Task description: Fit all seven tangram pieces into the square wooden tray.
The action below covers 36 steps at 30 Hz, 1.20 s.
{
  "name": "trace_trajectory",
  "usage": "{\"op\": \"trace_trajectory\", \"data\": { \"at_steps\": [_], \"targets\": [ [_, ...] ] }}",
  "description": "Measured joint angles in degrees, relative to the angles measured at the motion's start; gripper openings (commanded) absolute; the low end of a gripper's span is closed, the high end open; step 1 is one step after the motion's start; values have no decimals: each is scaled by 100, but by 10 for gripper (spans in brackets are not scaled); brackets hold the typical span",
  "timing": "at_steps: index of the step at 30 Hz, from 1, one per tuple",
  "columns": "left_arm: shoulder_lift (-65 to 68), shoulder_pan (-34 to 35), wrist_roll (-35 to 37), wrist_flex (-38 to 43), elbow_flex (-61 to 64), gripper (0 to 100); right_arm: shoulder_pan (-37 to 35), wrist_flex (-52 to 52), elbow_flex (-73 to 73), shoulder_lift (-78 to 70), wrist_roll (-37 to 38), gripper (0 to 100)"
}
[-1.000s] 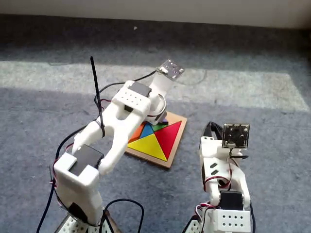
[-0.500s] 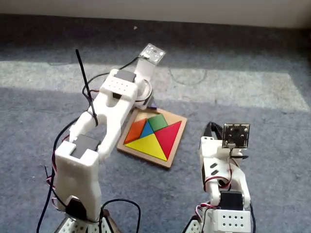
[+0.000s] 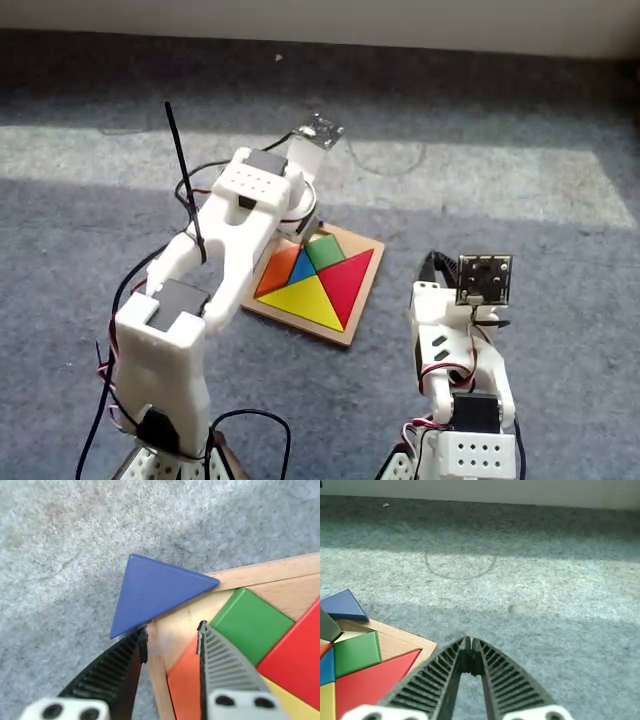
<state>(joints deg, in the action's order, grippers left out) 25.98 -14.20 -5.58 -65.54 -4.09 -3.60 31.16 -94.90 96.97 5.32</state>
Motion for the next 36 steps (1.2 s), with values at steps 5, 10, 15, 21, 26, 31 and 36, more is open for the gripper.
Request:
{"op": "trace_trajectory", "data": {
  "at_steps": [5, 10, 15, 21, 26, 31, 36],
  "targets": [
    [-615, 0, 0, 0, 255, 178, -18, 0, 0, 0, 114, 20],
    [-1319, -35, 0, 0, 633, 178, -97, 0, 0, 0, 141, 20],
    [-1547, -18, 255, 624, 897, 178, -114, 0, 0, 0, 141, 20],
    [-1134, 44, 484, 1670, 1073, 178, -114, 0, 0, 0, 141, 20],
    [-554, 440, 484, 1723, 791, 178, -114, 0, 0, 0, 141, 20],
    [-457, 527, 360, 1512, 712, 178, -123, 0, 0, 0, 141, 20],
    [-457, 281, 211, 1134, 703, 178, -132, 0, 0, 0, 141, 20]
  ]
}}
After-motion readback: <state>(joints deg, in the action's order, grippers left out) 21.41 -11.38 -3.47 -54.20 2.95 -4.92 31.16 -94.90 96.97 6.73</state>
